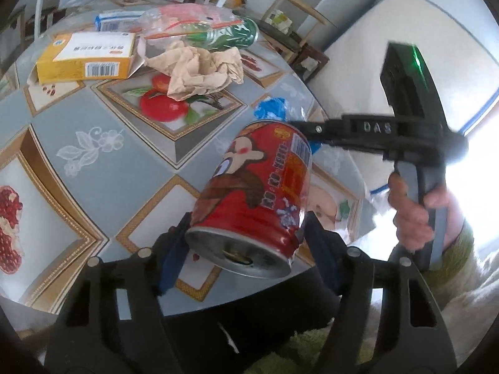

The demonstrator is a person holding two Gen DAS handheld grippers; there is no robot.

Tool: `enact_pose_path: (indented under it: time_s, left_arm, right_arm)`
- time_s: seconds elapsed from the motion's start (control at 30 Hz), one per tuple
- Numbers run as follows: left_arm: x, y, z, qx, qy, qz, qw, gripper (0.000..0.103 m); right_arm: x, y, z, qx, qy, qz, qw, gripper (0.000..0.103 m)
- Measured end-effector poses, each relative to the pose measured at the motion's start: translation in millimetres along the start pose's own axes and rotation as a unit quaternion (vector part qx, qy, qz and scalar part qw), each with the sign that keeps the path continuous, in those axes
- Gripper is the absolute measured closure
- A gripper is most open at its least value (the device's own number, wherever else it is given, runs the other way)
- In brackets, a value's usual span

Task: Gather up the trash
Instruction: 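Regrip the red can with the left tool while the right tool holds the blue bag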

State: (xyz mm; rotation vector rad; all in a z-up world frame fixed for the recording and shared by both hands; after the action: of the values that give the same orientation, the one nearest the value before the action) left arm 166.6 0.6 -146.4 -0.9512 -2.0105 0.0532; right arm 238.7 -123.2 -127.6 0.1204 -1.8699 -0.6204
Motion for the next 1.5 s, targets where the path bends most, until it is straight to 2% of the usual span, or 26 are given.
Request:
enact_pose_path:
  time_s: [0.17,0.5,0.73,1.0,1.3,1.5]
  left_arm:
    - [7,7,-2,0.023,-0.019,0.005,0.9995,0.037]
    - [22,8,-14,0.03,-0.044,-0.002,0.9986,0.038]
    - [41,-1,-23,-0.011,-0.064,-0.045,0.9969,0.039]
    - [42,-7,-34,-0.043,-0.078,-0.066,0.9939,0.039]
    - [28,-18,-42,-0.075,-0.071,-0.065,0.9925,0.04]
    - [32,-24,-42,-0.089,-0.093,-0.064,0.9896,0.04]
  right_arm:
    - [0,-1,0,0.0,-0.001,0.0,1.0,0.084]
    - [-2,1,0,0.002,0.004,0.002,1.0,0.084]
    - [-2,5,0,0.007,0.005,0.003,1.0,0.084]
    - [1,5,2,0.006,-0.001,0.007,1.0,0.084]
    - [12,-11,-6,-0.009,-0.019,0.015,1.0,0.084]
    - [14,-18,-8,-0.015,-0.02,0.015,1.0,0.084]
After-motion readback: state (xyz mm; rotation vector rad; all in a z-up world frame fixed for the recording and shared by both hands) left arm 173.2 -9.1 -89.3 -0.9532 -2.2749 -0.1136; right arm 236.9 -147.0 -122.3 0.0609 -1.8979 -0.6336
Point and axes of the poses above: each gripper's, at about its wrist camera, not at the fingertips, and x roughly against the way its jaws point, y to its left, z to its underside, the point moved 7 cm from there along -x, roughly the way its jaws point, and after that the axes turned 14 degrees about -x, right-handed, at the moved point
